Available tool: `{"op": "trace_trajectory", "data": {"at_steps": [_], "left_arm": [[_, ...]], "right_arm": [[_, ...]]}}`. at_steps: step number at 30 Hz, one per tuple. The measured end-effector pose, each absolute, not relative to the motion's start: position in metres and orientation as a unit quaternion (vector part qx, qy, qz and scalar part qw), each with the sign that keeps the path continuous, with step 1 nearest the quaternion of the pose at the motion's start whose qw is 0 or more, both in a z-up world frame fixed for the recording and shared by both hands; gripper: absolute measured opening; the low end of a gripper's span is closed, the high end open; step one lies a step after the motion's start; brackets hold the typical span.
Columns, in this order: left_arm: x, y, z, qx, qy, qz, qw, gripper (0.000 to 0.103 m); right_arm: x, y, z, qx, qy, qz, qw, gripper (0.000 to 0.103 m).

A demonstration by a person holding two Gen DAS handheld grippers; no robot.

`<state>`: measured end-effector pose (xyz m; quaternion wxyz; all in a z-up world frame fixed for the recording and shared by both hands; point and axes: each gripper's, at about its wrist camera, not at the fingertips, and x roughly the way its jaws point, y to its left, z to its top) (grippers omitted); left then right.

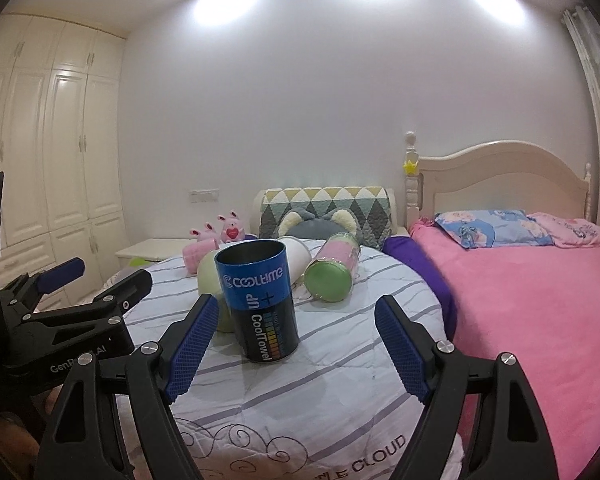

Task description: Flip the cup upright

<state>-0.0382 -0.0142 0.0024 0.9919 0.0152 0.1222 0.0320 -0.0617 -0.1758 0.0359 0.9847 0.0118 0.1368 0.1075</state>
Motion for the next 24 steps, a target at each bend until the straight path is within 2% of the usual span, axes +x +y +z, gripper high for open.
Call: {"op": "trace_trajectory", "data": {"at_steps": [24], "left_arm": [[-0.0379,-0.0139,0.0073,0.020,0.110,0.031,0.993,0.100]], "right_arm": [[-0.0622,-0.1776,0.0335,-0.001,0.145,0.099,0.985,0.082]]}}
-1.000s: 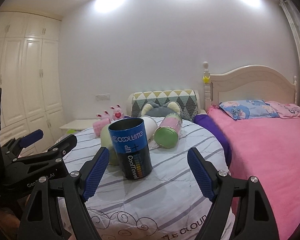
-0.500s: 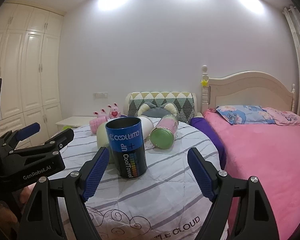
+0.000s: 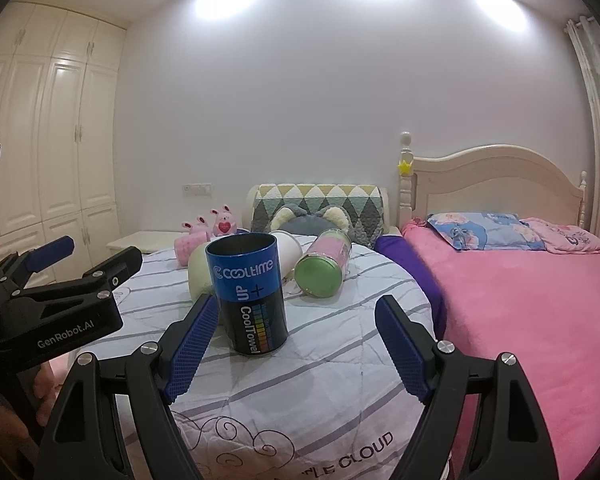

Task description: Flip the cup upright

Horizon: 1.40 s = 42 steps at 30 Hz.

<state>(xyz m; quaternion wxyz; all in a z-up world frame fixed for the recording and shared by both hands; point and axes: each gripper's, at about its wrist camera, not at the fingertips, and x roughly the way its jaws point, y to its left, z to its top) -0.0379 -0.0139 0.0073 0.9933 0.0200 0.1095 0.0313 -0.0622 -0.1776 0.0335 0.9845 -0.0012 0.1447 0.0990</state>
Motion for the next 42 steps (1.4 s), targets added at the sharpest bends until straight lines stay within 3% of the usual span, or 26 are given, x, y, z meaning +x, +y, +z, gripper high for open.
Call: {"op": "trace_trajectory", "data": {"at_steps": [42], "left_arm": [[-0.049,-0.009,0.013,0.018,0.096,0.014,0.995,0.103]], "right_arm": [[-0.068,-0.176,0.033,0.002,0.154,0.101,0.983,0.082]]}}
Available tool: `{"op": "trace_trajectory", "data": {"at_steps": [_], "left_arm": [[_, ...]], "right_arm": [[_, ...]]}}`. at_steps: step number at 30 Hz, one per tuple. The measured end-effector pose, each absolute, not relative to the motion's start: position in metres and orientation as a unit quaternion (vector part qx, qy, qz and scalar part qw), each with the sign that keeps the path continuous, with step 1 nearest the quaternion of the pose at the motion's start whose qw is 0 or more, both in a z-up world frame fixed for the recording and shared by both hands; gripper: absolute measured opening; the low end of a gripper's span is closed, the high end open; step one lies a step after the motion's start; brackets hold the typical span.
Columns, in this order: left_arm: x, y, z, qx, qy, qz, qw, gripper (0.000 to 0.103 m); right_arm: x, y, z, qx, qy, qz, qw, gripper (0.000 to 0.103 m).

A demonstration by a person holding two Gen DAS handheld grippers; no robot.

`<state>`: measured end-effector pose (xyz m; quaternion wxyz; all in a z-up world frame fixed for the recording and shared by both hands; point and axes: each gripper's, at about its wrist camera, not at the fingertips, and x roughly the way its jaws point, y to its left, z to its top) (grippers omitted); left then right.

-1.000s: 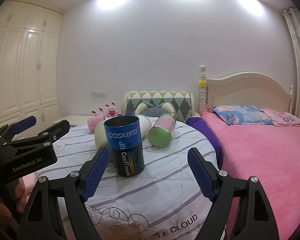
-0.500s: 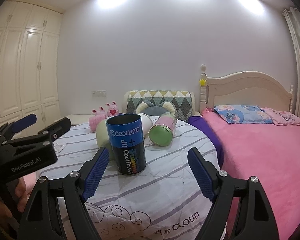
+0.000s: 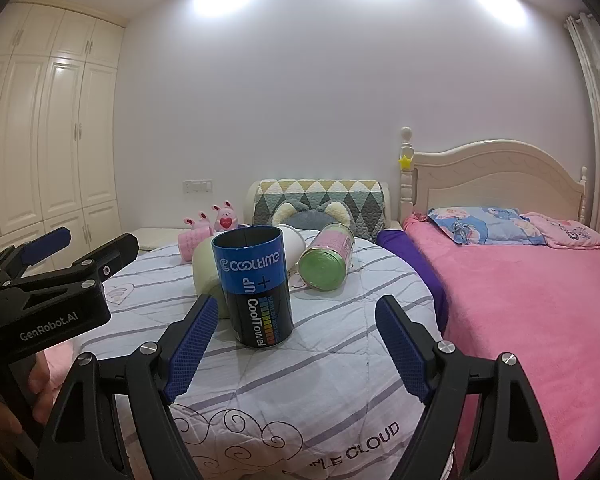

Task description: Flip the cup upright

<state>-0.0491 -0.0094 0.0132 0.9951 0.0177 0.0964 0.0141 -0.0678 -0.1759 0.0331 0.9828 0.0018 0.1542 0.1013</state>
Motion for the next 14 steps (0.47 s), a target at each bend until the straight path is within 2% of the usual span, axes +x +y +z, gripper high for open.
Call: {"op": "trace_trajectory", "data": {"at_steps": [14], "left_arm": [[-0.0469,-0.0088,0.0125,0.017,0.099,0.014,0.995,0.103]], "right_arm": [[-0.0646,-0.1753,0.0305,0.000,0.164,0.102,0.981,0.082]]}}
